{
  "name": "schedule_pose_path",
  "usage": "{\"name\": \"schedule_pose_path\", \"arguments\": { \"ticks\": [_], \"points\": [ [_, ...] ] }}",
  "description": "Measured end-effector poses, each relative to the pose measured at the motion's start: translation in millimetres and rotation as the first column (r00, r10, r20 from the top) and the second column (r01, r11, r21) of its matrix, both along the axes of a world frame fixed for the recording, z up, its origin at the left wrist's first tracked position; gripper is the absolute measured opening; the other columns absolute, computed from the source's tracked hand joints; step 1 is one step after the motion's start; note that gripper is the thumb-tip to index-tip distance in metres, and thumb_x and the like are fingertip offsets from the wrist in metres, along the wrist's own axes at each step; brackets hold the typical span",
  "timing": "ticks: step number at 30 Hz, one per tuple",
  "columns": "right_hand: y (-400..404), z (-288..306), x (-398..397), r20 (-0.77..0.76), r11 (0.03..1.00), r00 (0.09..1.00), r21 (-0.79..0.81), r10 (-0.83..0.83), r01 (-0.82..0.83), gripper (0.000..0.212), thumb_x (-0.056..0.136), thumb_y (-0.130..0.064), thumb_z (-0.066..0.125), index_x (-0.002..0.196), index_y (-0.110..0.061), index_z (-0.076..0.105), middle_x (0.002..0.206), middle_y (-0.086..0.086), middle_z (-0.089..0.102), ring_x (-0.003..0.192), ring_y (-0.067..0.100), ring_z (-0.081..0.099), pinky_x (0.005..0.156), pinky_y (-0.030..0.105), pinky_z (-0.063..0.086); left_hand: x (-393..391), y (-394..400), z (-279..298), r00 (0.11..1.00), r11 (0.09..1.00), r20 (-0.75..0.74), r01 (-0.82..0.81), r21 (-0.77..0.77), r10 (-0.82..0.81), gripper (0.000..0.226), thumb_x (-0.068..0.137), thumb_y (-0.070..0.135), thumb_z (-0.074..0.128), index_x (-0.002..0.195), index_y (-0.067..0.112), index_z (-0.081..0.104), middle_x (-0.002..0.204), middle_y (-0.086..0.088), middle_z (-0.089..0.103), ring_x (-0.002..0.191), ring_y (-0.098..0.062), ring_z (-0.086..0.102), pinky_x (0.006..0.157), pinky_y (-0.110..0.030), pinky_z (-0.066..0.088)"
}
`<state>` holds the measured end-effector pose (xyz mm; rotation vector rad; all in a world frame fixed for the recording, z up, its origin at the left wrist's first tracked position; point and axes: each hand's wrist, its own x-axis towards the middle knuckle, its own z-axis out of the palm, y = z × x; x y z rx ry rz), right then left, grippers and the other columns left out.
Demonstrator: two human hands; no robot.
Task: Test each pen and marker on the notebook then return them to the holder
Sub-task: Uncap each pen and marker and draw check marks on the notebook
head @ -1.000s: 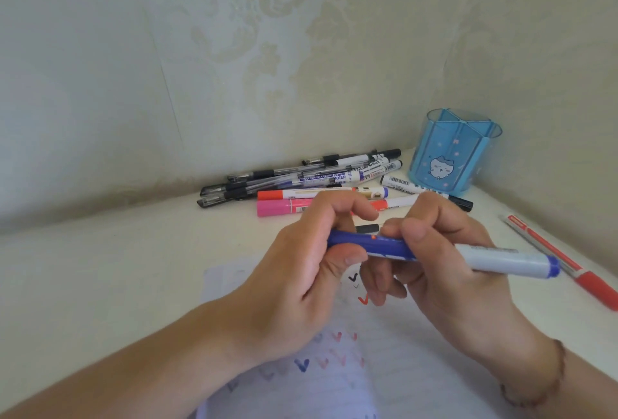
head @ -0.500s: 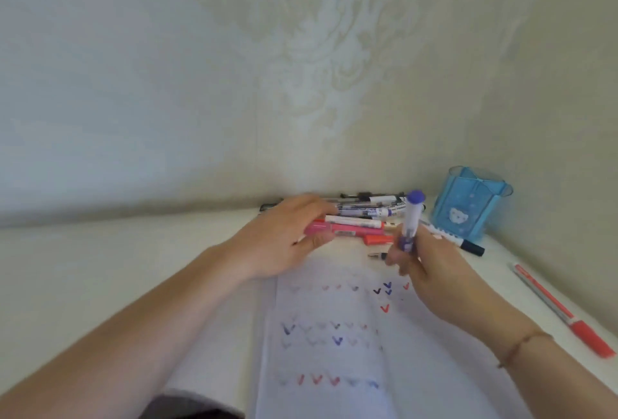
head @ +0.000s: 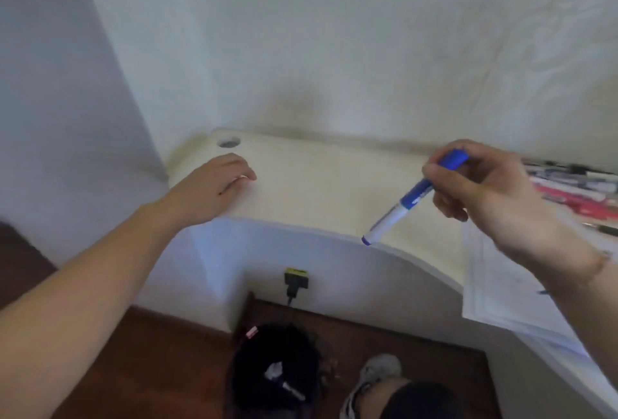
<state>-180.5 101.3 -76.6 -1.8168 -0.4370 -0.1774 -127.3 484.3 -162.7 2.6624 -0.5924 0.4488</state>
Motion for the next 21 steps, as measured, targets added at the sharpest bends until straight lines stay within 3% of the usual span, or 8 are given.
{"name": "schedule_pose_path", "arguments": {
  "ticks": [5,9,13,16,19,21],
  "points": [
    [70.4,-40.5,-16.4,-0.072,0.923,0.985,-0.345,0.156,-0.172,0.011,0.086,-0.022,0.069,0.078,-0.016,0.065,0.052,0.004,0.058,0.045,0.014,0.05,0.049,0.024,0.04,-36.9,39.3,-7.1,0.997,0.995,-0.036,-0.068,-0.069,0.065,0.024,0.096,0.026,0.046,0.104,0.012,0.064,0.106,0.0,0.059,0.094,-0.016,0.057,0.084,-0.025,0.046],
    [89.9,-71.2,-22.8,-0.194,0.836,0.962,-0.482,0.191,-0.263,0.014,0.086,-0.032,0.067,0.098,-0.027,0.062,0.062,-0.003,0.07,0.055,0.012,0.066,0.057,0.017,0.046,-46.4,41.2,-11.6,0.996,0.993,-0.062,-0.069,-0.092,0.063,0.016,0.098,0.02,0.051,0.107,0.013,0.063,0.11,0.002,0.058,0.1,-0.017,0.057,0.087,-0.036,0.05],
    [88.6,-72.9,-30.0,-0.171,0.814,0.968,-0.525,0.185,-0.248,0.021,0.087,-0.034,0.067,0.106,-0.029,0.061,0.062,-0.015,0.069,0.058,0.01,0.067,0.059,0.017,0.045,-45.2,33.1,-9.2,0.997,0.995,-0.034,-0.066,-0.075,0.063,0.015,0.099,0.021,0.052,0.11,0.018,0.062,0.115,0.007,0.057,0.111,-0.015,0.053,0.098,-0.039,0.045],
    [76.3,-45.8,-38.5,-0.1,0.874,0.975,-0.43,0.2,-0.224,0.012,0.087,-0.025,0.068,0.099,-0.026,0.066,0.061,-0.006,0.069,0.055,0.017,0.065,0.058,0.026,0.05,-39.7,17.6,-4.9,0.999,0.997,-0.021,-0.044,-0.068,0.043,0.017,0.099,0.027,0.051,0.112,0.022,0.061,0.118,0.011,0.055,0.114,-0.013,0.05,0.101,-0.038,0.042],
    [40.2,-1.0,-50.2,0.002,0.978,0.985,-0.121,0.171,-0.169,0.008,0.083,-0.02,0.071,0.09,-0.018,0.069,0.059,0.009,0.066,0.046,0.023,0.053,0.046,0.022,0.039,-28.5,-13.3,7.0,1.0,0.998,0.001,0.026,-0.062,-0.026,0.026,0.097,0.04,0.045,0.113,0.027,0.061,0.119,0.016,0.053,0.115,-0.013,0.051,0.101,-0.038,0.042],
    [-1.8,26.0,-54.1,0.077,0.993,0.996,0.107,0.039,-0.047,0.016,0.075,-0.032,0.069,0.082,-0.017,0.07,0.054,0.01,0.061,0.042,0.024,0.046,0.041,0.022,0.031,-18.2,-43.3,18.7,0.996,0.994,0.025,0.083,-0.076,-0.081,0.03,0.096,0.044,0.042,0.113,0.027,0.061,0.119,0.018,0.053,0.117,-0.01,0.05,0.101,-0.035,0.042]
  ]
}}
